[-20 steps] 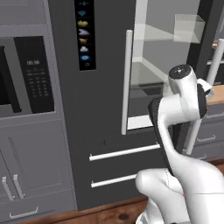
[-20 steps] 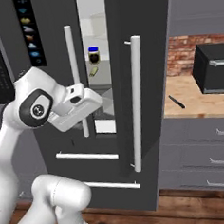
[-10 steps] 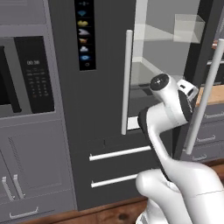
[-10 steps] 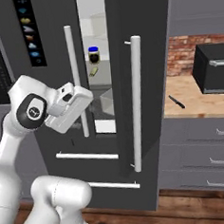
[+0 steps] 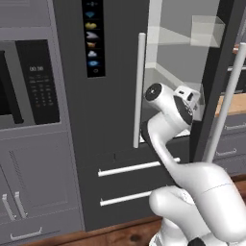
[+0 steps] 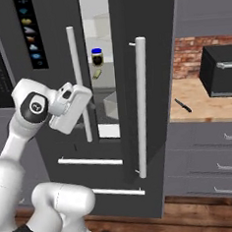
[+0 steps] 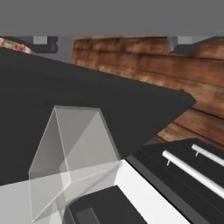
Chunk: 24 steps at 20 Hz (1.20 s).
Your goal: Retrieve the butter from the fridge and place it on a plate on the dining table. Then retrieve the butter knife by the fridge and place it near the plate.
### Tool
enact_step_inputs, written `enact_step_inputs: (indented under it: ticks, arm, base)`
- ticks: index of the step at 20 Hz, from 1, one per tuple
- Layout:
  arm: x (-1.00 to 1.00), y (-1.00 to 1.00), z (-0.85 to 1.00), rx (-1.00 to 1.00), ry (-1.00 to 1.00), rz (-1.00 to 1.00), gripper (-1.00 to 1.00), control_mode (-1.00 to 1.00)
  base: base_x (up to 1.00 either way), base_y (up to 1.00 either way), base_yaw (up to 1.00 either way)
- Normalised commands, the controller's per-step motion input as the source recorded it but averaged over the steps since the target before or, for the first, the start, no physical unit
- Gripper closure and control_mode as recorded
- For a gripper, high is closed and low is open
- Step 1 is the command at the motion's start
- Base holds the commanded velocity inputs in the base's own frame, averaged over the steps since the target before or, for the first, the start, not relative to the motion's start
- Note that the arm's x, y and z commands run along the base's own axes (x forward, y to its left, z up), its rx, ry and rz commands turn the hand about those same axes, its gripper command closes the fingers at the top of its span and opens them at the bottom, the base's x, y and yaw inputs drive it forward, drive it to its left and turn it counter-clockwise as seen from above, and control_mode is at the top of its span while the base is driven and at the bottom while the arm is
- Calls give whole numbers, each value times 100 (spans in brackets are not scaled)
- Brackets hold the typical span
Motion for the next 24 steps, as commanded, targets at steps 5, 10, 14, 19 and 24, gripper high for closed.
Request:
enact_step_inputs:
  ticks: [5,10,14,19,24]
  arm:
    - [30,-13,-2,0,5,0,-100,-100]
    - [45,-1,-8,0,0,0,-100,-100]
    - [48,0,-6,0,0,0,-100,-100]
    - [31,0,-2,0,0,0,-100,-100]
    - [25,0,0,0,-1,0,-100,-100]
  base:
    - [0,0,0]
    - [0,0,0]
    - [0,0,0]
    - [0,0,0]
    - [0,0,0]
